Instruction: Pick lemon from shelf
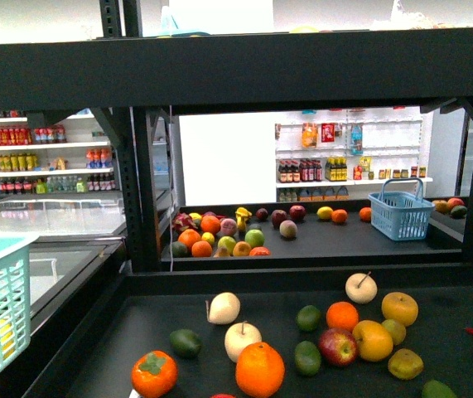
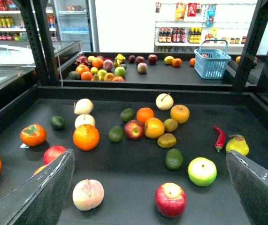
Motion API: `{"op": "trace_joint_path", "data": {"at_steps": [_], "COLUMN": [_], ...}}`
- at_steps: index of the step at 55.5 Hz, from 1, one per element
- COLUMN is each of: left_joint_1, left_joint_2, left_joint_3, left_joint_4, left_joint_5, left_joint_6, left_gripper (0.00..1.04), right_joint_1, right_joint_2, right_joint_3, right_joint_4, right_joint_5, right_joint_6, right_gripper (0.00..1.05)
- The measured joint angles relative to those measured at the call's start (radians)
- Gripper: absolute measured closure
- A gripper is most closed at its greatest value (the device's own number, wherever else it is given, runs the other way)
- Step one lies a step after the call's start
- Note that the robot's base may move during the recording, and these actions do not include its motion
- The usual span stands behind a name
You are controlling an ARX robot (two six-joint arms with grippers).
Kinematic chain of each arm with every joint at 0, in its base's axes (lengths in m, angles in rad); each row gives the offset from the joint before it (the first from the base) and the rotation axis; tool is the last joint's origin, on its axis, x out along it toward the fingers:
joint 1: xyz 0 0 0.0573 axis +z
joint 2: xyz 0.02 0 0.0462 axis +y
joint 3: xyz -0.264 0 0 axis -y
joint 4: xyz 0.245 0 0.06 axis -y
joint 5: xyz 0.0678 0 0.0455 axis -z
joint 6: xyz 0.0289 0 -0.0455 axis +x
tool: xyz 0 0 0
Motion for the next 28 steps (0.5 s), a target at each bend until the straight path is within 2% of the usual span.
{"op": "trace_joint_path", "data": {"at_steps": [11, 21, 28], "left_joint_1": [0.0, 0.0, 0.0], "left_joint_2": [0.0, 0.0, 0.0], "left_joint_3": [0.0, 0.0, 0.0], "left_joint_4": [0.0, 0.0, 0.0], "left_joint_5": [0.0, 0.0, 0.0], "left_joint_6": [0.0, 0.001, 0.002], "left_gripper": [0.38, 0.07, 0.08], "right_joint_1": [0.0, 0.0, 0.0], "right_joint_2": [0.0, 0.0, 0.0], "right_joint_3": [0.0, 0.0, 0.0], "right_joint_4": [0.0, 0.0, 0.0], "right_joint_5": [0.0, 0.0, 0.0], "right_joint_6": [0.0, 0.0, 0.0], "right_gripper": [0.07, 0.07, 0.07]}}
